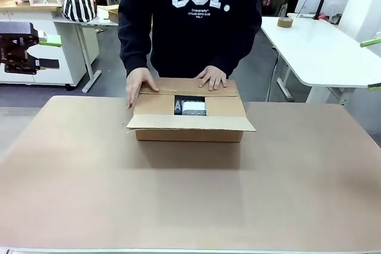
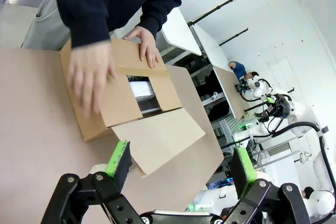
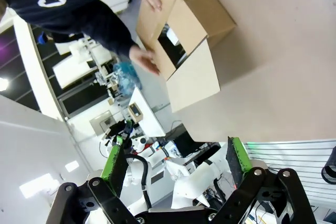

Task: Pack the gift set into the box.
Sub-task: Press and hold the closed box until the human finishes sealing it.

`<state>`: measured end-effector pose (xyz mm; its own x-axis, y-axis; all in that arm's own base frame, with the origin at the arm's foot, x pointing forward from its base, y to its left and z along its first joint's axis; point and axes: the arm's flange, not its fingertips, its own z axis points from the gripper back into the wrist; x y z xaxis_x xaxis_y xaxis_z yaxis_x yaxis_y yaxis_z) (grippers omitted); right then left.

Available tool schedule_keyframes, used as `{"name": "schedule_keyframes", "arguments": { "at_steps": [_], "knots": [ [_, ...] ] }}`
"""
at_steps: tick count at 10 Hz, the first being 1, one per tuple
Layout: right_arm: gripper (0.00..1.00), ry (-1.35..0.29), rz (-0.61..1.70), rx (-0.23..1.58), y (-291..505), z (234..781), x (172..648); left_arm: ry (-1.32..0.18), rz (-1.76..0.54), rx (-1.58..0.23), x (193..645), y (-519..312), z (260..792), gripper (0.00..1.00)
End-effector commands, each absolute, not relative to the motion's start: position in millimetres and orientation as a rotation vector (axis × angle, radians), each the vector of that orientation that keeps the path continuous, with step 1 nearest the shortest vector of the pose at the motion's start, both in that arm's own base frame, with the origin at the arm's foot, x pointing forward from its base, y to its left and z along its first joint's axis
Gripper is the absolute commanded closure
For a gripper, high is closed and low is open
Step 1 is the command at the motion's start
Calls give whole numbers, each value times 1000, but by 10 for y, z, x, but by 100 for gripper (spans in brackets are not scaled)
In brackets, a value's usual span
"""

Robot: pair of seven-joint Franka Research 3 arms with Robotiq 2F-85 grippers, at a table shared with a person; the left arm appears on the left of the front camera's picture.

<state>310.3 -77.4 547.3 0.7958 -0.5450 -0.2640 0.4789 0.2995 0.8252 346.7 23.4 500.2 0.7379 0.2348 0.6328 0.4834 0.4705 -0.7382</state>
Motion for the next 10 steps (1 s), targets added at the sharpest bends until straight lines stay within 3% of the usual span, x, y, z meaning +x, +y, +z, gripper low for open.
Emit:
{"name": "schedule_keyframes", "arguments": {
  "at_steps": [1, 10],
  "knots": [
    [0, -71, -668, 1091, -784, 5486, 3111, -777, -166, -1115, 3467, 213, 4993, 0],
    [0, -71, -668, 1091, -784, 5486, 3111, -777, -166, -1115, 3467, 213, 4993, 0]
  ]
}}
